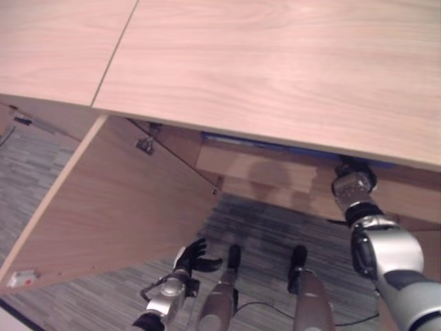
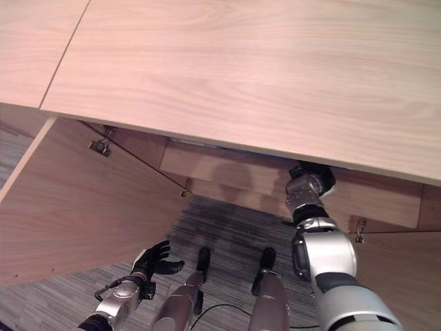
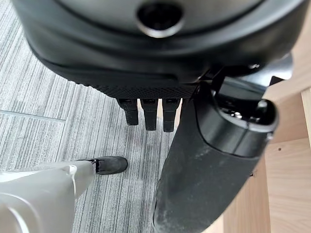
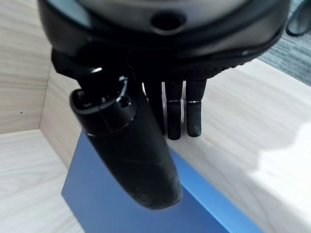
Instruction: Put the empty folder in the office cabinet
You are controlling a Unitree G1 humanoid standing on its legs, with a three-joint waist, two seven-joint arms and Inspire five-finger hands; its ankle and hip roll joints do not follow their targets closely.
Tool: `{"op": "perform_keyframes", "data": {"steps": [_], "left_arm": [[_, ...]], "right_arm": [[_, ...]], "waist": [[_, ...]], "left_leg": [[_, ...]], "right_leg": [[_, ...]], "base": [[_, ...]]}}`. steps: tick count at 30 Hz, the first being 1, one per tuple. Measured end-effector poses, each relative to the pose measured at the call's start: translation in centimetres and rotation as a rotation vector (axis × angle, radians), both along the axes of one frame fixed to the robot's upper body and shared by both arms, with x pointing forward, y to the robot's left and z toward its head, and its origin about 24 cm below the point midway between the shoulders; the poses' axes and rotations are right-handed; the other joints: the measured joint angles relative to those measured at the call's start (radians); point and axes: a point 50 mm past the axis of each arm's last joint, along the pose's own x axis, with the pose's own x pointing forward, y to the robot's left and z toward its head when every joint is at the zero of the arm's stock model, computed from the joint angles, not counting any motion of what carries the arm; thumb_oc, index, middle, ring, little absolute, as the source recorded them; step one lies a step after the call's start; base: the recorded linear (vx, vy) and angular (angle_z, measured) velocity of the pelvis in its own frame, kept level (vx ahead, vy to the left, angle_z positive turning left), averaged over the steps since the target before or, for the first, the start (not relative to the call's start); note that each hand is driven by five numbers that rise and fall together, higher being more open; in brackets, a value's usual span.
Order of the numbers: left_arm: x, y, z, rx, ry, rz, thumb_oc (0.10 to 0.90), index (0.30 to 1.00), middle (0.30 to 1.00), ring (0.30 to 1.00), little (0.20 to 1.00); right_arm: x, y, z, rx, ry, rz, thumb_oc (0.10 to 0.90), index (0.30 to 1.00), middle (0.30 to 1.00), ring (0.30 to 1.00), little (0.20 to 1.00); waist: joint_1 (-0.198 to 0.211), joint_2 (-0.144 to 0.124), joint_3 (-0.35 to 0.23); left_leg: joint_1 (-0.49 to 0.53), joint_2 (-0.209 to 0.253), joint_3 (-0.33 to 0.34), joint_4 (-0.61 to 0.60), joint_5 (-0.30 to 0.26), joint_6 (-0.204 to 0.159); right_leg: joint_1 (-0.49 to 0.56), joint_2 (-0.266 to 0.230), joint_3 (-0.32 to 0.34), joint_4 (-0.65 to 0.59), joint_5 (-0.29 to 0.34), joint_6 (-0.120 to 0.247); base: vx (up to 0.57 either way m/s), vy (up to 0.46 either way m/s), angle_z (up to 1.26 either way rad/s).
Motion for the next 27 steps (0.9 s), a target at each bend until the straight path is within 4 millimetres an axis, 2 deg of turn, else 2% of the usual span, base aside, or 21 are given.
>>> {"op": "perform_keyframes", "data": {"steps": [1,2,5,8,12,15,19,21,24,25,27], "left_arm": [[-0.2,0.1,0.1,-0.005,-0.008,-0.022,0.800,0.900,0.900,0.900,0.900],[-0.6,0.2,-0.1,-0.006,-0.006,-0.019,0.800,0.900,0.900,0.900,0.900],[-2.2,0.9,-0.9,0.012,0.036,-0.022,0.800,0.900,0.900,0.900,0.900],[-3.5,1.0,-1.1,0.026,0.052,-0.088,0.800,0.900,0.900,0.900,0.900],[-3.7,0.6,-1.1,0.025,0.052,-0.131,0.800,0.900,0.900,0.900,0.900],[-3.3,0.4,-0.9,0.028,0.029,-0.159,0.800,0.900,0.900,0.900,0.900],[-2.8,0.2,-0.6,0.023,0.013,-0.173,0.800,0.900,0.900,0.900,0.900],[-2.8,0.2,-0.6,0.029,0.014,-0.175,0.800,0.900,0.900,0.900,0.900],[-2.3,0.1,-0.4,0.028,-0.001,-0.179,0.800,0.900,0.900,0.900,0.900],[-1.7,-0.2,-0.2,0.029,-0.005,-0.184,0.800,0.900,0.900,0.900,0.900],[-2.1,-0.1,-0.5,0.026,0.008,-0.167,0.800,0.900,0.900,0.900,0.900]], "right_arm": [[-0.6,-2.3,0.7,-0.006,0.044,-0.048,0.800,0.900,0.900,0.900,0.900],[-0.9,-3.1,0.9,-0.009,0.059,-0.064,0.800,0.900,0.900,0.900,0.900],[-1.0,-3.7,1.4,-0.034,0.060,-0.069,0.800,0.900,0.900,0.900,0.900],[-1.4,-5.1,2.3,-0.045,0.062,-0.087,0.800,0.900,0.900,0.900,0.900],[-1.7,-6.4,3.6,-0.085,0.053,-0.099,0.800,0.900,0.900,0.900,0.900],[-1.9,-7.2,4.2,-0.098,0.036,-0.093,0.800,0.900,0.900,0.900,0.900],[-2.1,-7.9,4.7,-0.129,0.020,-0.084,0.800,0.900,0.900,0.900,0.900],[-2.0,-7.8,4.6,-0.144,0.004,-0.053,0.800,0.900,0.900,0.900,0.900],[-1.8,-7.6,4.5,-0.158,-0.017,-0.046,0.800,0.900,0.900,0.900,0.900],[-1.5,-6.8,4.2,-0.189,-0.055,-0.019,0.800,0.900,0.900,0.900,0.900],[-0.9,-5.0,3.1,-0.209,-0.111,0.052,0.800,0.900,0.900,0.900,0.900]], "waist": [[0.023,0.019,0.004],[0.029,0.030,0.004],[0.027,0.046,0.007],[0.051,0.054,0.006],[0.060,0.077,0.004],[0.071,0.080,0.004],[0.077,0.081,0.004],[0.079,0.083,0.003],[0.072,0.079,0.005],[0.071,0.064,0.016],[0.077,0.067,0.013]], "left_leg": [[0.000,-0.005,-0.005,0.000,0.002,0.001],[-0.003,-0.008,-0.009,0.000,0.002,0.001],[-0.007,-0.014,-0.017,0.000,0.000,-0.002],[-0.037,-0.017,-0.030,0.000,-0.001,-0.002],[-0.073,-0.017,-0.053,-0.008,-0.004,-0.006],[-0.085,-0.021,-0.055,-0.013,-0.012,-0.011],[-0.107,-0.030,-0.060,-0.008,-0.039,-0.012],[-0.108,-0.032,-0.061,-0.002,-0.040,-0.012],[-0.110,-0.035,-0.078,-0.005,-0.049,-0.017],[-0.125,-0.055,-0.080,0.074,-0.055,-0.008],[-0.122,-0.042,-0.081,0.094,-0.056,-0.003]], "right_leg": [[-0.001,-0.008,-0.003,0.009,-0.003,0.003],[-0.001,-0.012,-0.006,0.011,-0.003,0.003],[-0.004,-0.020,-0.011,0.016,-0.003,0.003],[-0.028,-0.024,-0.017,0.018,-0.003,0.005],[-0.050,-0.030,-0.043,0.004,-0.002,0.005],[-0.055,-0.040,-0.062,-0.008,-0.002,0.005],[-0.053,-0.045,-0.069,-0.044,0.006,0.018],[-0.044,-0.041,-0.065,-0.053,0.014,0.032],[-0.030,-0.040,-0.071,-0.087,0.016,0.034],[-0.025,-0.054,-0.072,-0.090,0.016,0.034],[-0.010,-0.029,-0.060,-0.090,0.023,0.060]], "base": [[-0.02,-0.005,0.16],[-0.02,-0.012,0.17],[-0.01,-0.018,0.09],[-0.01,-0.016,0.08],[-0.01,-0.009,0.13],[0.00,-0.009,0.06],[0.01,-0.005,0.10],[0.00,0.003,-0.03],[0.00,0.004,0.07],[0.00,0.005,-0.18],[0.03,0.002,-0.41]]}}
